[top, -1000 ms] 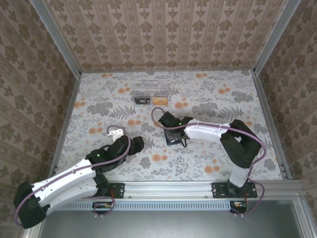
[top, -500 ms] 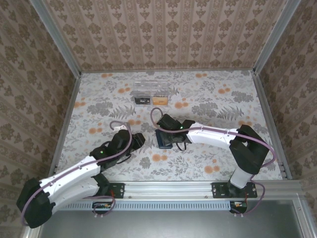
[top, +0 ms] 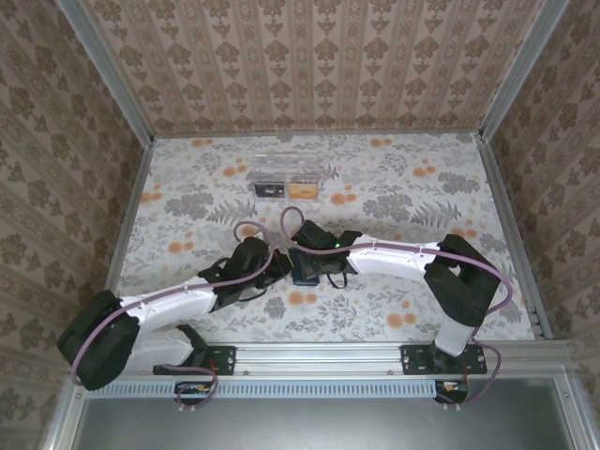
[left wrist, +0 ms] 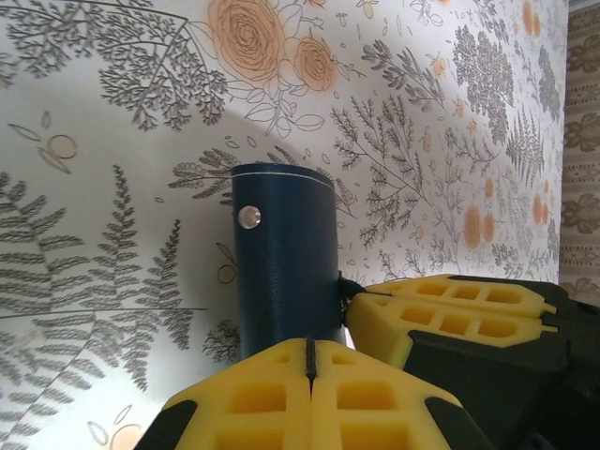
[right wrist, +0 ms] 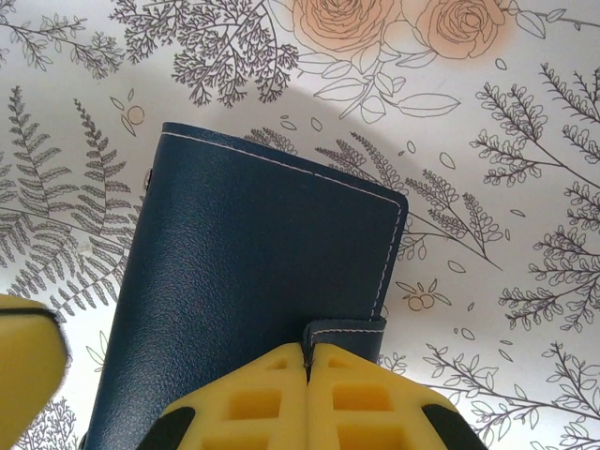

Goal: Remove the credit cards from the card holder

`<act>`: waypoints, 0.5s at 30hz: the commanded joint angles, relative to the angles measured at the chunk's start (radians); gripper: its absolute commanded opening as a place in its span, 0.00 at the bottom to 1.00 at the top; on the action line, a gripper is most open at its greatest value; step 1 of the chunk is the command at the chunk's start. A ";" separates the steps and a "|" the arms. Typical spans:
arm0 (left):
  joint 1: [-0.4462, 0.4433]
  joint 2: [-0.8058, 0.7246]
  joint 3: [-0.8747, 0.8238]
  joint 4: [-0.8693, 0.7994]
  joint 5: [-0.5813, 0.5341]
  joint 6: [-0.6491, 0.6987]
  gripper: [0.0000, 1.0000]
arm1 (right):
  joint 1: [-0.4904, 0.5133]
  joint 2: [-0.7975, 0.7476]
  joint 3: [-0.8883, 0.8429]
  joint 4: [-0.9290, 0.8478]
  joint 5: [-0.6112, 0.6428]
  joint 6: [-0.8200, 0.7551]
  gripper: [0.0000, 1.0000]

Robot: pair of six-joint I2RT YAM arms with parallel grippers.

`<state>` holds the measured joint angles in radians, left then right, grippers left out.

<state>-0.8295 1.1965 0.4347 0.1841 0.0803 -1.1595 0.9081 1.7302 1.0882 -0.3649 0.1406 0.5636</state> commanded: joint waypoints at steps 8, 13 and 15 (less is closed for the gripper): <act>-0.036 0.117 0.074 0.061 0.014 -0.029 0.00 | 0.007 0.018 -0.014 0.049 -0.045 0.033 0.00; -0.056 0.135 0.089 -0.031 -0.040 -0.042 0.00 | 0.006 0.017 -0.013 0.049 -0.047 0.035 0.00; -0.065 0.139 0.095 -0.084 -0.066 -0.047 0.00 | 0.007 0.013 -0.014 0.052 -0.049 0.036 0.00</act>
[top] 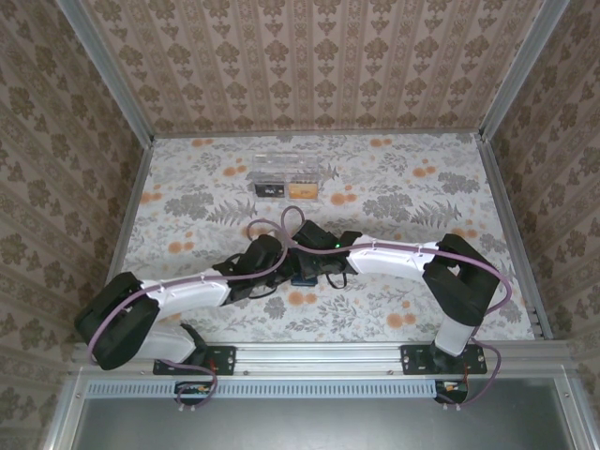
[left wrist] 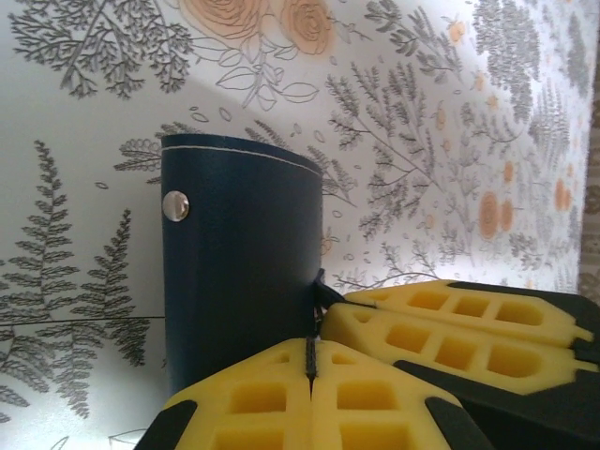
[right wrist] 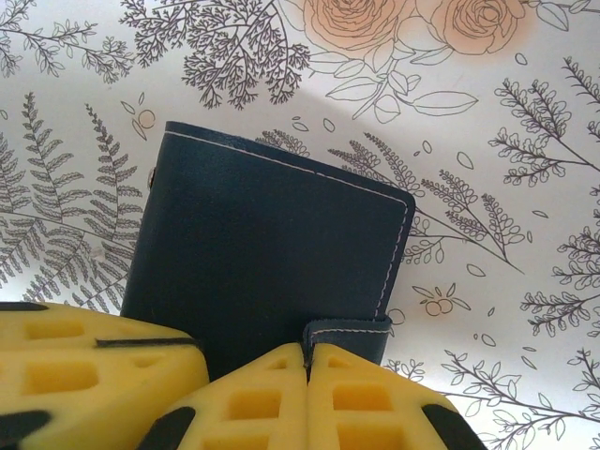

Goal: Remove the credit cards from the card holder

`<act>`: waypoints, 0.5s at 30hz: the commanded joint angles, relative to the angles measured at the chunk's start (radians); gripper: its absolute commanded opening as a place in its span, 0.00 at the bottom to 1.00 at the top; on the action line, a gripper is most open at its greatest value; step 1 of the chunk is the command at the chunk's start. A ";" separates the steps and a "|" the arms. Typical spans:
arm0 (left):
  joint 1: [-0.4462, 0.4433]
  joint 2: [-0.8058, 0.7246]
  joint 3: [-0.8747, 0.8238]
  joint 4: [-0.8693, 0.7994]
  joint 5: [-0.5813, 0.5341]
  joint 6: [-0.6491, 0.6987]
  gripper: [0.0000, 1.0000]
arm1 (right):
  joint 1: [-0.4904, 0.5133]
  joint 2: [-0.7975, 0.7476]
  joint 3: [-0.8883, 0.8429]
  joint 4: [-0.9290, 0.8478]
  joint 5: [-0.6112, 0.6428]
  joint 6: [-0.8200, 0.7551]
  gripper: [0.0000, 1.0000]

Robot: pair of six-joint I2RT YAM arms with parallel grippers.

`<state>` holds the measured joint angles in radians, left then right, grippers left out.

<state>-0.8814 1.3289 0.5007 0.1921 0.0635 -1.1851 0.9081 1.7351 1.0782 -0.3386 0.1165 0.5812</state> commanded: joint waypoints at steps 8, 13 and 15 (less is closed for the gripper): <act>-0.027 0.046 -0.019 -0.135 -0.101 -0.078 0.00 | 0.007 -0.005 -0.025 0.067 -0.058 0.043 0.00; -0.028 0.088 -0.011 -0.154 -0.106 -0.084 0.00 | 0.005 -0.017 -0.039 0.086 -0.069 0.057 0.00; -0.030 0.101 -0.014 -0.157 -0.105 -0.096 0.00 | 0.004 -0.036 -0.047 0.087 -0.066 0.062 0.00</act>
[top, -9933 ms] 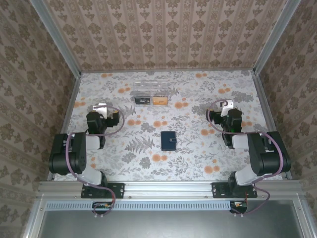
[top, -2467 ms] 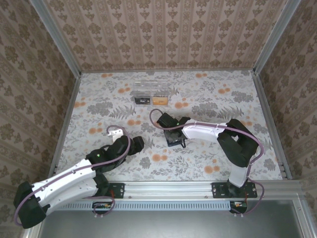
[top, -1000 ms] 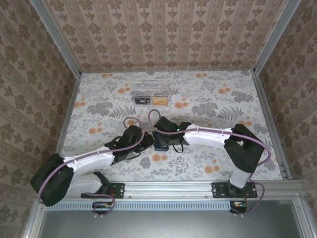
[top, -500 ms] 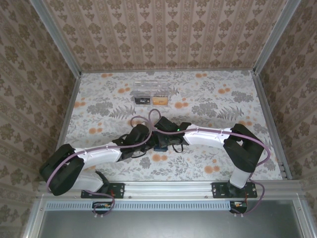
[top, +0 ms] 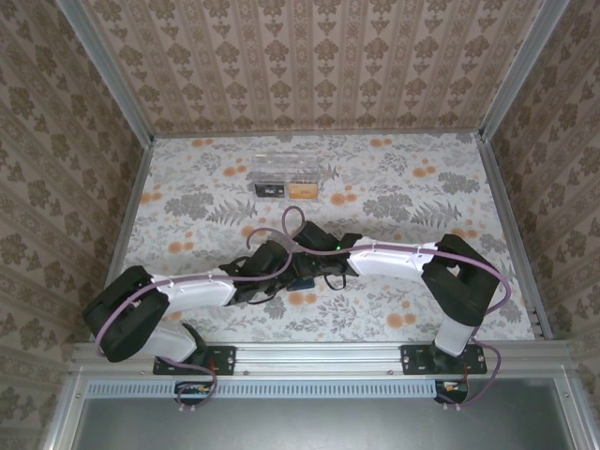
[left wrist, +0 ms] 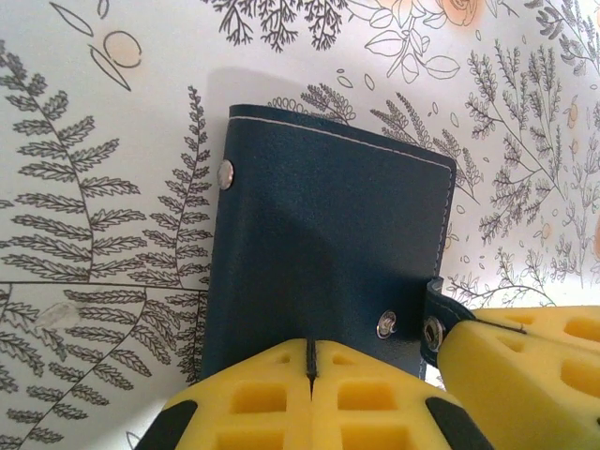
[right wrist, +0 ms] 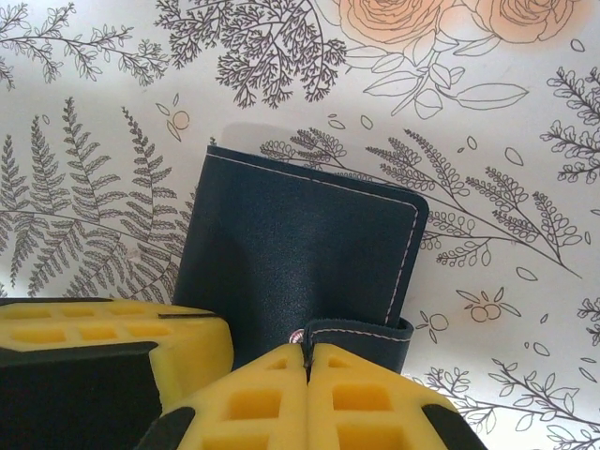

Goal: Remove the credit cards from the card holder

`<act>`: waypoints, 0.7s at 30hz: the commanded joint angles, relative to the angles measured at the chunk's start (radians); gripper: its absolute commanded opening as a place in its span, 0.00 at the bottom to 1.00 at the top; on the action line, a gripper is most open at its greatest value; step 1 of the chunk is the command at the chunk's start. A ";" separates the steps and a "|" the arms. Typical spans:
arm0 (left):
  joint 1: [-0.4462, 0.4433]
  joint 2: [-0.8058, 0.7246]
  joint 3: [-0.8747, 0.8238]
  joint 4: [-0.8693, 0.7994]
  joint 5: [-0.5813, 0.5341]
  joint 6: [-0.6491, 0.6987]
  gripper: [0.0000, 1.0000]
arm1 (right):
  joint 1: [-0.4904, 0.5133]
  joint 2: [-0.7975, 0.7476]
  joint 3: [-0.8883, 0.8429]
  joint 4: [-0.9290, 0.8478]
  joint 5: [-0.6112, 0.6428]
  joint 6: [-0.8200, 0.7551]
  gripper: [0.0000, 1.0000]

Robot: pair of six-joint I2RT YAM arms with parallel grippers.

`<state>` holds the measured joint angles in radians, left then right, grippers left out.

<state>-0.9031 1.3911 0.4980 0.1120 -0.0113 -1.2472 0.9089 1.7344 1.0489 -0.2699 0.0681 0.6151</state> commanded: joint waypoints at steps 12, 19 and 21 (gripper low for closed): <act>0.022 -0.138 0.045 -0.258 -0.072 0.077 0.00 | -0.037 -0.216 -0.070 -0.002 -0.029 0.024 0.00; 0.068 -0.475 0.095 -0.529 -0.218 0.186 0.53 | -0.043 -0.240 -0.051 0.017 -0.076 0.049 0.00; 0.075 -0.550 0.091 -0.560 -0.236 0.205 0.64 | -0.042 -0.239 -0.043 0.034 -0.096 0.061 0.00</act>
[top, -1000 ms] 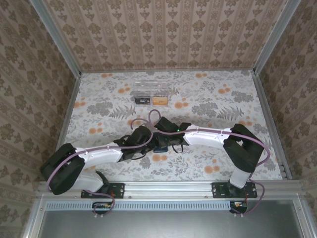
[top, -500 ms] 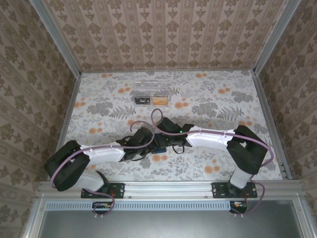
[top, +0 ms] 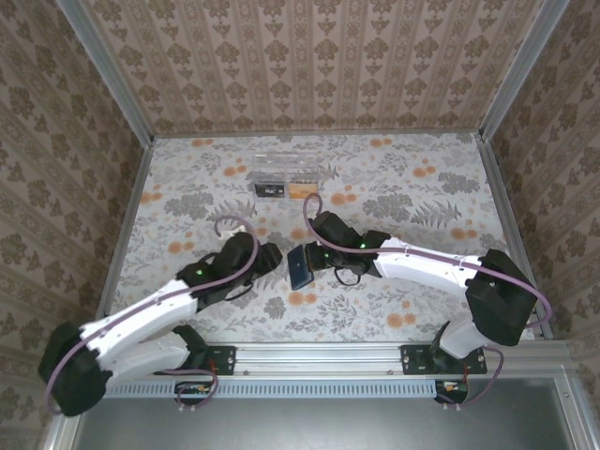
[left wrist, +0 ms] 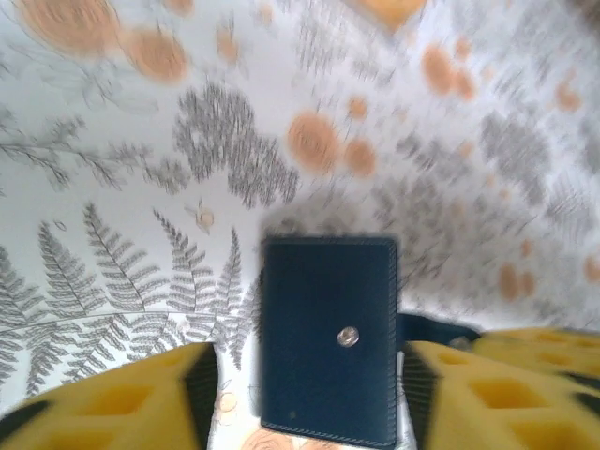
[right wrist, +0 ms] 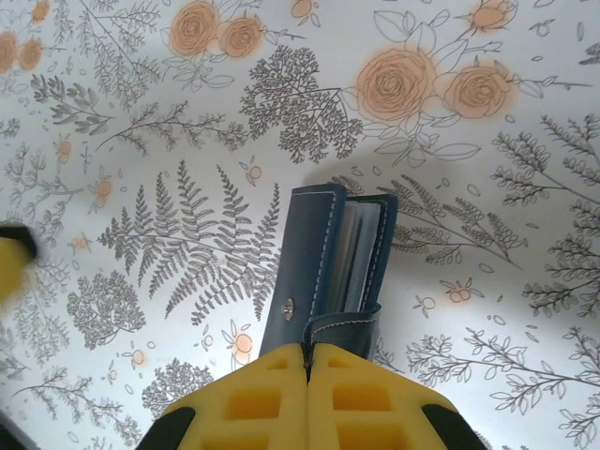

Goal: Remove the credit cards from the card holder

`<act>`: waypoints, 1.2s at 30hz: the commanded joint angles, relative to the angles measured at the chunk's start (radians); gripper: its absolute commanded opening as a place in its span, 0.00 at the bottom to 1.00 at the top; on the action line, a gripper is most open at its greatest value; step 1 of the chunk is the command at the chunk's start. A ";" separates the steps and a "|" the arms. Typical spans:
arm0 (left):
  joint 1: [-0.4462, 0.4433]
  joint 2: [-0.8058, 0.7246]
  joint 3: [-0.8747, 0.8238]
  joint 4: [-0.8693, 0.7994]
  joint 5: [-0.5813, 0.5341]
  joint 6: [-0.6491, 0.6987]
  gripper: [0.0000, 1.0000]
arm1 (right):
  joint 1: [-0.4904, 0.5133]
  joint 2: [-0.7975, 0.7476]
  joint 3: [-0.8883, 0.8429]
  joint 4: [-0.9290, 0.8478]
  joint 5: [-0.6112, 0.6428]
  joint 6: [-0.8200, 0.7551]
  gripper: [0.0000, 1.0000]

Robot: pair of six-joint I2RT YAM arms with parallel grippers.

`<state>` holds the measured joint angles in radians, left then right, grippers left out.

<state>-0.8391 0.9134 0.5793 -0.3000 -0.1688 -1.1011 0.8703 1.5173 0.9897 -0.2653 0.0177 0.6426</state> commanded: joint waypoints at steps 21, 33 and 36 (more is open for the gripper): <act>0.043 -0.130 -0.004 -0.182 -0.044 0.099 1.00 | 0.042 0.004 0.070 0.026 -0.007 0.052 0.00; 0.044 -0.071 0.001 -0.151 -0.017 0.115 1.00 | -0.017 -0.083 -0.128 0.034 0.072 0.058 0.00; 0.044 -0.057 -0.002 -0.135 -0.007 0.121 1.00 | -0.048 -0.094 -0.168 0.029 0.082 0.049 0.00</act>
<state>-0.8024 0.8467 0.5774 -0.4587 -0.1940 -1.0103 0.8448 1.4532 0.8574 -0.2127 0.0578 0.6884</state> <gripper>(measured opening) 0.998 0.065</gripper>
